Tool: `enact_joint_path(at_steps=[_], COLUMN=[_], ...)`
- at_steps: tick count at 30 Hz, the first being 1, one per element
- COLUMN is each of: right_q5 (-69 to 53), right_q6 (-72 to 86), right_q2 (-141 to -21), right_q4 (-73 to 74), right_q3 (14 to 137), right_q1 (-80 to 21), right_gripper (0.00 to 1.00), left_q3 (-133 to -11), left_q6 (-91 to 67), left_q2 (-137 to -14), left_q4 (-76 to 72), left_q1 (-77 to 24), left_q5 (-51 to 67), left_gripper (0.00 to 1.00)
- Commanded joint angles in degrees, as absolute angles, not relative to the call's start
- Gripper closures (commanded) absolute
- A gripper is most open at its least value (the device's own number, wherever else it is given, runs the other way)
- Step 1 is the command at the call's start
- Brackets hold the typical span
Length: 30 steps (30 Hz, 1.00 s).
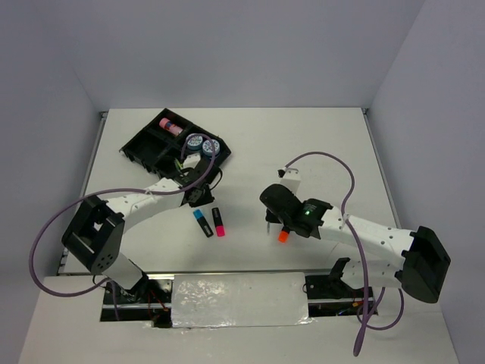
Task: Sort the stationery into containers
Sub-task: Pick up the pen from the center of the board, then pick up the pen cap from the center of the board.
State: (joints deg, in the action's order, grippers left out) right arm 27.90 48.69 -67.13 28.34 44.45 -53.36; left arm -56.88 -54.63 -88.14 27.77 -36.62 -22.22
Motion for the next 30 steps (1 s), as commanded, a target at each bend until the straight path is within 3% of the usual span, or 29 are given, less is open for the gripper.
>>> enact_joint_path(at_steps=[1, 30], right_q5=[30.24, 28.13], right_q6=[47.81, 48.08], right_q2=[-65.04, -65.21], right_q4=[28.04, 24.43], right_q3=[43.6, 41.22], right_q1=[-53.17, -53.0], right_gripper=[1.0, 1.0], left_q3=[-58.97, -55.9], left_q6=[-56.78, -58.54], left_q2=[-89.99, -92.9], left_q4=[27.33, 25.93], left_q1=[-36.74, -37.35], left_q5=[-24.34, -22.41], left_gripper=[0.61, 0.62])
